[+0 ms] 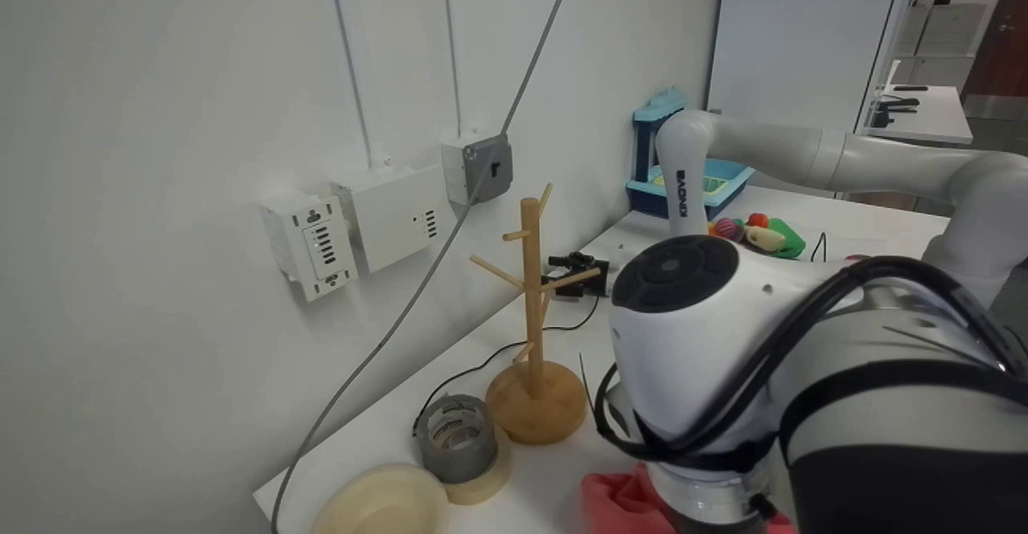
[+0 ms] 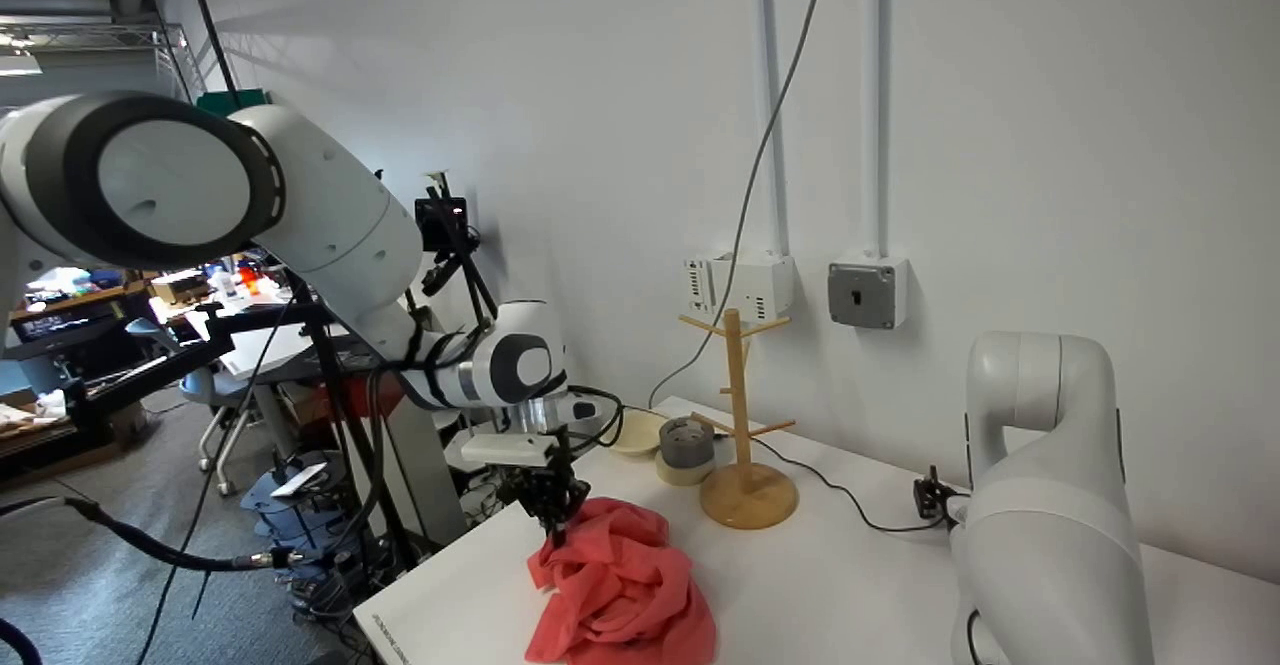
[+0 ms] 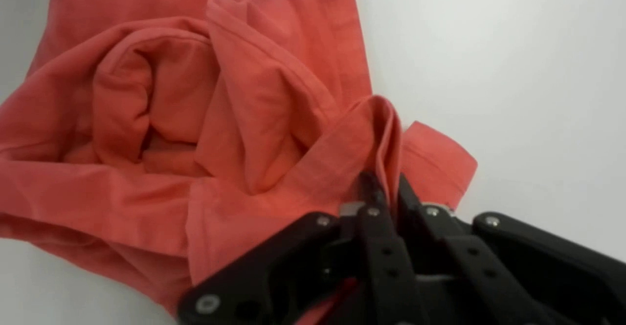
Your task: Unfold the shirt
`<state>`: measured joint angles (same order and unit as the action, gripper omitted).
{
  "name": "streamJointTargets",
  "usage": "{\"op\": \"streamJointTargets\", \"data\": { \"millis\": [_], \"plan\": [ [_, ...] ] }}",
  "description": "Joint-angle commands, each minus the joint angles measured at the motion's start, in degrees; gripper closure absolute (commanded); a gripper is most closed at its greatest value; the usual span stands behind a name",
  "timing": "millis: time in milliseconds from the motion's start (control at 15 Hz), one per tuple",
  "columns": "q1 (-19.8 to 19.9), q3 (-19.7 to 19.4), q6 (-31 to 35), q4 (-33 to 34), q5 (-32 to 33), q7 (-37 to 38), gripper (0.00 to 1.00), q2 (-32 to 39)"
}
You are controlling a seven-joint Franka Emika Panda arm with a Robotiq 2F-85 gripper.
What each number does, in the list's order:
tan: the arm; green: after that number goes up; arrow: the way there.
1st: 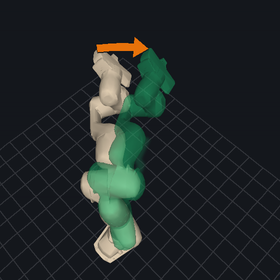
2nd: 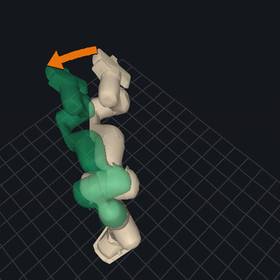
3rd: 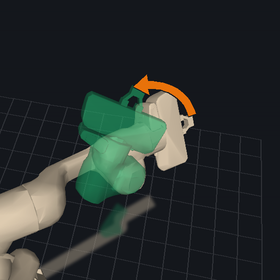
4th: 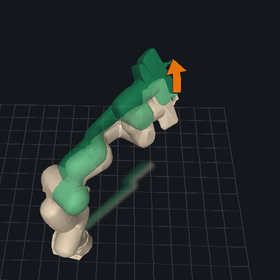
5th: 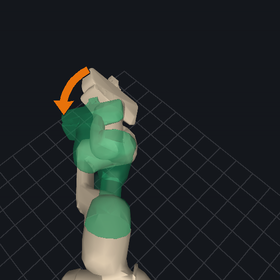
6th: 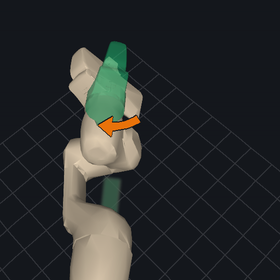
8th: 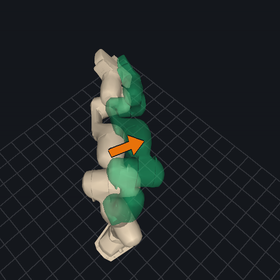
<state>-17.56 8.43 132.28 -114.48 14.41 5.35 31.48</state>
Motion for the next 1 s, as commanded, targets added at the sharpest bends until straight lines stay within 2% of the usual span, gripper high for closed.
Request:
{"op": "streamJointTargets", "data": {
  "millis": [0,533,933],
  "plan": [
    [-2.0,-1.6,1.5,0.5,3.2,1.4,1.0,-0.5],
    [-9.9,-6.0,2.7,5.4,20.3,11.0,0.99,-0.1],
    [-11.6,-6.2,6.7,7.6,31.4,19.5,0.99,0.3]
  ]
}}
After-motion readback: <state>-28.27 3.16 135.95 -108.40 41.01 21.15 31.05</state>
